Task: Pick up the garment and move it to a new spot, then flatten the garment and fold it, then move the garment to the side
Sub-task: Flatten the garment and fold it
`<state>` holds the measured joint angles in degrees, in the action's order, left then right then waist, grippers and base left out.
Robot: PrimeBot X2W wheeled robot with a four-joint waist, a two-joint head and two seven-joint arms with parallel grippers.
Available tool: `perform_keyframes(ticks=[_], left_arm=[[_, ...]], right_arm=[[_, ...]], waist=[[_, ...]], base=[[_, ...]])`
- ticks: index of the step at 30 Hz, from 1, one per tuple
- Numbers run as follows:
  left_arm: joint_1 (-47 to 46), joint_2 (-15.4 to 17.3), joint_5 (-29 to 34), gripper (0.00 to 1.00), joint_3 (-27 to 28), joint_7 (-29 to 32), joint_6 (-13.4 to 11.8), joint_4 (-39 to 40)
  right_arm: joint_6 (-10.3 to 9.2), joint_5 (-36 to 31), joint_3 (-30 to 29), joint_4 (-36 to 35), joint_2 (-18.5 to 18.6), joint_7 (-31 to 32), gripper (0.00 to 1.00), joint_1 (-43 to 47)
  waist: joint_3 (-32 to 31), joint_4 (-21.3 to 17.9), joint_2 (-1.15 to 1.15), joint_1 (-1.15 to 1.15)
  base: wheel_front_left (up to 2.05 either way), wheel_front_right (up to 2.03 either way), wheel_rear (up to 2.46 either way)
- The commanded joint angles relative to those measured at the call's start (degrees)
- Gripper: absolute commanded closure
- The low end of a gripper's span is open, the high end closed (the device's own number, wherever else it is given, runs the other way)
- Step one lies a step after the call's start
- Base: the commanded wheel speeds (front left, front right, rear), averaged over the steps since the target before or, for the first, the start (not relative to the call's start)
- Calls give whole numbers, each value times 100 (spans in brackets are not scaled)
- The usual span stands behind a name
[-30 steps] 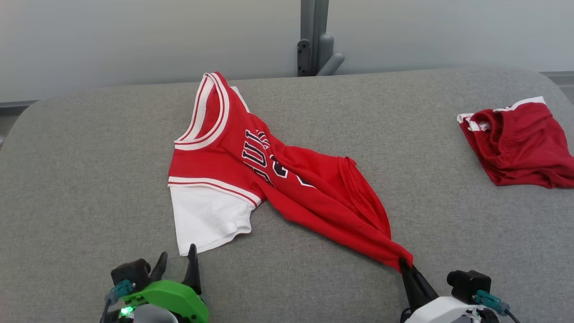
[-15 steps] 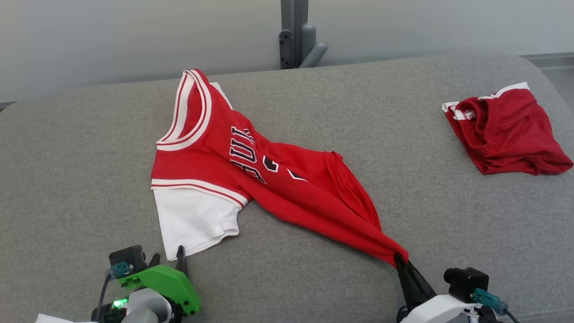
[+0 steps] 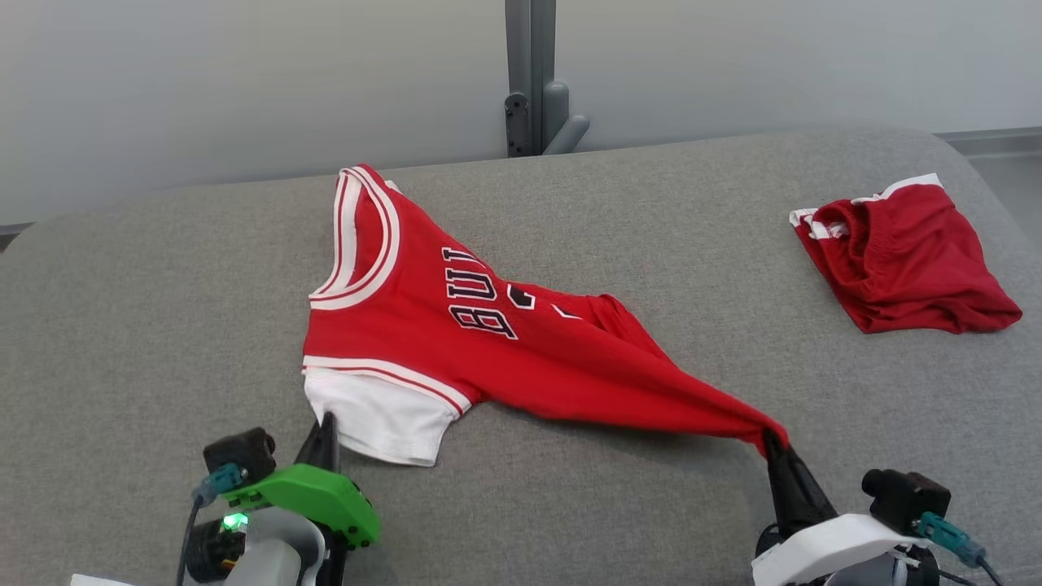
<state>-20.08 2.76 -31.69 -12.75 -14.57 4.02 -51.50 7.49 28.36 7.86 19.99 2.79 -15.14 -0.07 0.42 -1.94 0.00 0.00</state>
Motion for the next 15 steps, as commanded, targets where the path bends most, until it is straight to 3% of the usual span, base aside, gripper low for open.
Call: perform_keyframes(ticks=[1,9,15], left_arm=[[-15,27,-30,100,67,-34,24,139],[556,45,172,100,814,-58,108,2594],[952,24,11,100,919,-60,100,4260]], right_arm=[[-1,109,-61,-81,21,-2,100,52],[-1,487,-371,-908,24,2,100,-10],[0,924,-501,-1855,89,266,100,63]], waist=[[-70,37,0,0],[-252,129,0,0],[-376,151,0,0]], base=[[0,0,0],[0,0,0],[0,0,0]])
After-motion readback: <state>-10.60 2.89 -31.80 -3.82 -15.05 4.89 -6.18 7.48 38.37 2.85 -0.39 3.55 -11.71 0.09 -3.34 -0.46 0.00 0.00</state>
